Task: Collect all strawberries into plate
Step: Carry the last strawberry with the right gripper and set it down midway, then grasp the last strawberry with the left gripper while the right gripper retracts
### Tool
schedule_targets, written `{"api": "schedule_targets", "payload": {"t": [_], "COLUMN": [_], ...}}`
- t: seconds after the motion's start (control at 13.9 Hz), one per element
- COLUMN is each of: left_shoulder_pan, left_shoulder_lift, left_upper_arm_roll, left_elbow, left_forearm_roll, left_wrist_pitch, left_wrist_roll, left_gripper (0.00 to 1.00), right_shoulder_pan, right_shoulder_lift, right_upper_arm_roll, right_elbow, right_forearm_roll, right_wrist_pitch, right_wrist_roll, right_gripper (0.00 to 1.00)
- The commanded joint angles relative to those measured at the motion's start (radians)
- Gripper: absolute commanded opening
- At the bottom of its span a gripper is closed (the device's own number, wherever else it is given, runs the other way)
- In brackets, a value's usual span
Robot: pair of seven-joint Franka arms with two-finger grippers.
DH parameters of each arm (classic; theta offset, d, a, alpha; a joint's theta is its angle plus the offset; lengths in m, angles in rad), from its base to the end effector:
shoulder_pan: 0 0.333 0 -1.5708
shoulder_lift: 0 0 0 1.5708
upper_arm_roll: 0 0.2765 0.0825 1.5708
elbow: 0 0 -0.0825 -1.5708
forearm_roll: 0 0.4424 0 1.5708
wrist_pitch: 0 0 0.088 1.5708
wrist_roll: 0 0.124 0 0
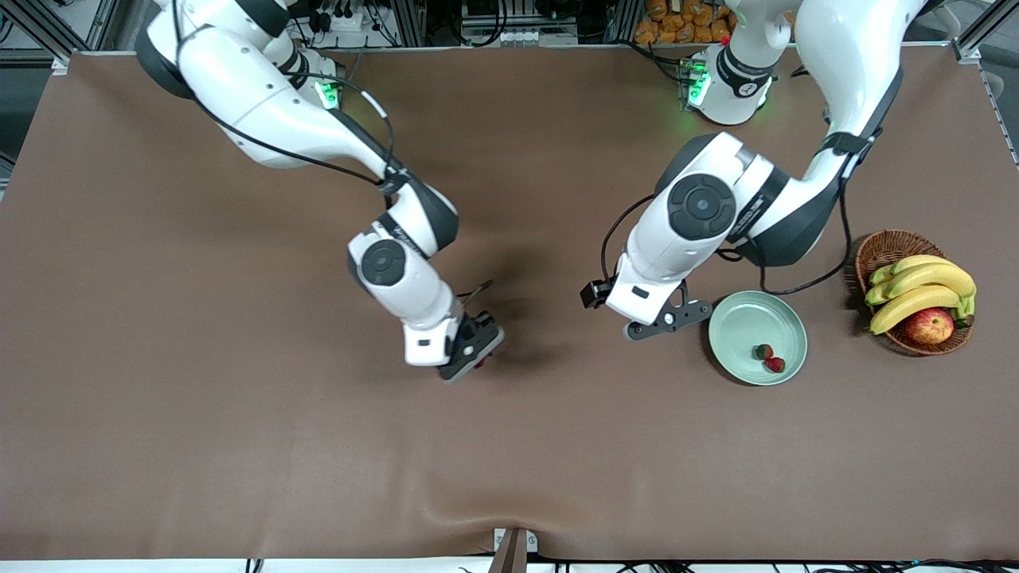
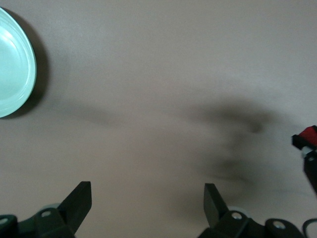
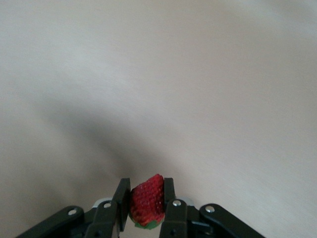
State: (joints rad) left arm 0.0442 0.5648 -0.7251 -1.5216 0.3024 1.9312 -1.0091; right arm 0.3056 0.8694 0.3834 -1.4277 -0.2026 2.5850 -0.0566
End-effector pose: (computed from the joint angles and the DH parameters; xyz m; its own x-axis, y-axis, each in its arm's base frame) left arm 0.6066 -0.3859 0.3219 0.9545 0.2892 -0.0732 0.2924 -0.9556 0.0371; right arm 0.6295 0.4583 0.1592 0.7160 0.6046 0.3491 0.6723 -0.7318 -0.1115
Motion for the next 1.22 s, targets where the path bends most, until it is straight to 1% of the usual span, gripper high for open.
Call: {"api": "schedule_targets", "payload": {"t": [0.0,0.14,0.43,0.5,0.57,0.65,0.79,0.86,1.01,1.15], "left_shoulder_pan": [-0.009,-0.006,0.003,0.003,0.005,0.003,0.002,0.002,-0.004,-0.009], "left_shoulder_lift": [0.006,0.007,0.006,0.006,0.006,0.007,0.018,0.027,0.049,0.070], "left_upper_arm_roll": [0.001,0.003,0.004,0.004,0.006,0.006,0.006,0.006,0.006,0.006], "left_elbow": [-0.014,-0.023,-0.035,-0.035,-0.035,-0.035,-0.035,-0.037,-0.035,-0.032], "left_forearm_roll": [0.032,0.032,0.034,0.034,0.034,0.034,0.032,0.031,0.032,0.032], "left_wrist_pitch": [0.023,0.023,0.023,0.023,0.023,0.023,0.040,0.060,0.100,0.126], "left_wrist_roll": [-0.028,-0.028,-0.026,-0.026,-0.026,-0.026,-0.029,-0.037,-0.074,-0.077], "left_gripper": [1.00,1.00,1.00,1.00,1.00,1.00,1.00,1.00,1.00,1.00], "right_shoulder_pan": [0.076,0.122,0.145,0.161,0.171,0.173,0.173,0.161,0.124,0.067], "right_shoulder_lift": [0.075,0.102,0.131,0.132,0.132,0.128,0.093,0.057,-0.031,-0.128], "right_upper_arm_roll": [-0.018,-0.047,-0.069,-0.084,-0.104,-0.109,-0.113,-0.123,-0.144,-0.150], "right_elbow": [0.118,0.148,0.139,0.139,0.139,0.138,0.136,0.115,0.025,-0.055], "right_forearm_roll": [-0.011,-0.011,-0.012,-0.011,-0.008,-0.009,-0.003,0.000,0.000,0.000], "right_wrist_pitch": [-0.003,-0.002,0.021,0.026,0.024,0.024,0.012,0.006,0.006,-0.012], "right_wrist_roll": [0.067,0.072,0.072,0.073,0.078,0.095,0.103,0.103,0.101,0.101], "right_gripper": [0.00,0.00,0.00,0.01,0.35,0.99,1.00,1.00,1.00,1.00]}}
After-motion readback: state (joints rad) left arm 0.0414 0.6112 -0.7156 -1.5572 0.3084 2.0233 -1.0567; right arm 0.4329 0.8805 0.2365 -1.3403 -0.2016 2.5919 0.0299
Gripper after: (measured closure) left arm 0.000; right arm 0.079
